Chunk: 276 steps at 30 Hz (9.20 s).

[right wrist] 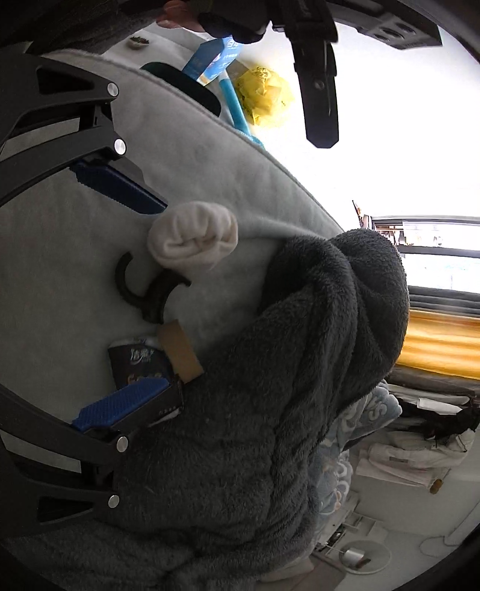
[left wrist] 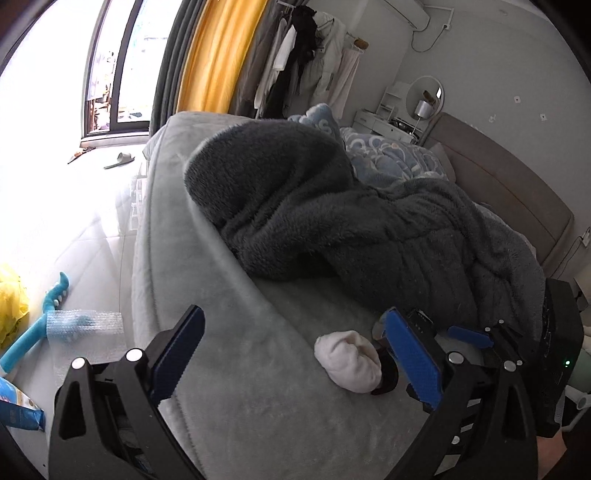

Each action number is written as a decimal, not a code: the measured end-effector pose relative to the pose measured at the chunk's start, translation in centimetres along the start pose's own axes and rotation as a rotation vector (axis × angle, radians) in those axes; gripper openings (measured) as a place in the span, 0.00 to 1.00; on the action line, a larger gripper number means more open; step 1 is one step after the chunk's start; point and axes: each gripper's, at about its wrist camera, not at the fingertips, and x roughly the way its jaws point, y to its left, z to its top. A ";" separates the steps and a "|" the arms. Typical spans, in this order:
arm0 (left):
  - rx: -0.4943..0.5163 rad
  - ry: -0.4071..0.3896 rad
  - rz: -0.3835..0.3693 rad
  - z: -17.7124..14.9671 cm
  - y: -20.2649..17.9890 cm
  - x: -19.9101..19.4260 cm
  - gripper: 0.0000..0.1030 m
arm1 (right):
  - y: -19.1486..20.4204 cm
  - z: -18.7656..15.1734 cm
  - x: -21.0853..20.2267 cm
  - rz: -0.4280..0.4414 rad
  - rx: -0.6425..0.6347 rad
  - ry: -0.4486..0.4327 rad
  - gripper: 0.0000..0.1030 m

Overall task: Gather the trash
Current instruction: 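Grasp another white sock ball with the left tool while the right tool grasps the black Face tissue pack, then carry the sock ball and tissue pack over the black bin and open both tools, then move both tools back toward the tape roll and black clip on the bed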

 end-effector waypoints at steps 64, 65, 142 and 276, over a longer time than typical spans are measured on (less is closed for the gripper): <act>0.124 0.152 -0.044 -3.5 -3.0 5.8 0.45 | -7.6 -2.6 6.0 -0.018 0.222 0.107 0.71; 0.127 0.148 -0.042 -3.5 -2.9 5.6 0.45 | -7.7 -2.7 5.8 -0.028 0.239 0.123 0.71; -0.105 0.497 0.319 -14.8 22.2 -1.1 0.45 | 21.2 7.0 6.3 0.411 0.058 0.107 0.71; 0.236 0.110 -0.166 -6.3 -5.3 3.1 0.93 | -9.9 -0.4 8.2 0.186 0.420 0.086 0.81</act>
